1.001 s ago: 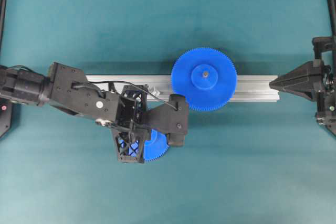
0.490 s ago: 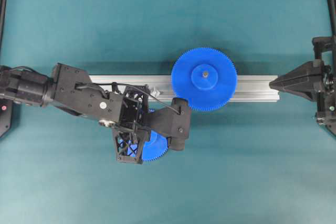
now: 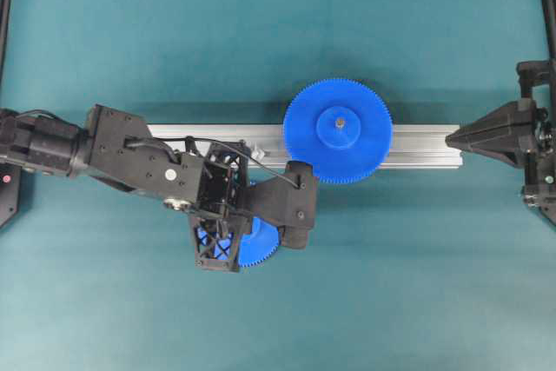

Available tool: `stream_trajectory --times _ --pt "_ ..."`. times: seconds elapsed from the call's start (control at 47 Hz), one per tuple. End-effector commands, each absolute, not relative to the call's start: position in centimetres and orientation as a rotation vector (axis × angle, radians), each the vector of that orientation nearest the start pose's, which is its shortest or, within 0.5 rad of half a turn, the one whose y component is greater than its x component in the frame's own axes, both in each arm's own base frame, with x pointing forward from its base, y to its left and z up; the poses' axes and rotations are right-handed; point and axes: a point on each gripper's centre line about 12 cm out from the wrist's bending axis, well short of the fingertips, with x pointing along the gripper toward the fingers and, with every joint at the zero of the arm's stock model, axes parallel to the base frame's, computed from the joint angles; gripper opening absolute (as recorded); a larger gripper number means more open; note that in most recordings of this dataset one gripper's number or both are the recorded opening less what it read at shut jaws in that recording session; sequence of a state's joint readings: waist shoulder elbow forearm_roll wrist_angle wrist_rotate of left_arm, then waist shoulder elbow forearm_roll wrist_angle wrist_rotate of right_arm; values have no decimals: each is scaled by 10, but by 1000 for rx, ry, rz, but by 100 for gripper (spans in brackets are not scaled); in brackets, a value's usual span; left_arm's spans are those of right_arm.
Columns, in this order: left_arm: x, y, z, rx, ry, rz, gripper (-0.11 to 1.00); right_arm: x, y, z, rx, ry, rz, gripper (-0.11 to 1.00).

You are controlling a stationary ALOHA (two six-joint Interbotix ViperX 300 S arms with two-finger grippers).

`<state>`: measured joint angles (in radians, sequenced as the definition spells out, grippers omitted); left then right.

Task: Insert the small gear onto the shaft.
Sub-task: 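Open the left gripper and lower it around the gear hub, then close the left gripper on the small blue gear's hub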

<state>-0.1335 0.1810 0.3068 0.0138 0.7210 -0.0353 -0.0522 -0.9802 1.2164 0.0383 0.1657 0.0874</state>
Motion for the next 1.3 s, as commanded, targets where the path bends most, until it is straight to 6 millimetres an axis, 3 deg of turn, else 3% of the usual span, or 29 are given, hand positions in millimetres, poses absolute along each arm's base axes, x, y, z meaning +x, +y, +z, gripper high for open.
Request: stream_trajectory --times 0.0,0.106,0.341,0.405,1.278 --pt "419 -57 173 65 1157 -99 5 186 -9 231 152 387 -75 0" --pt "418 -57 171 63 1177 -95 19 186 -9 231 157 387 -76 0" --pt "416 -56 170 63 1203 -93 82 186 -9 231 157 385 -75 0" --pt "416 -56 168 65 1207 -93 91 186 -9 231 156 384 -75 0" --pt "417 -57 151 67 1244 -91 92 185 -9 229 157 388 -76 0"
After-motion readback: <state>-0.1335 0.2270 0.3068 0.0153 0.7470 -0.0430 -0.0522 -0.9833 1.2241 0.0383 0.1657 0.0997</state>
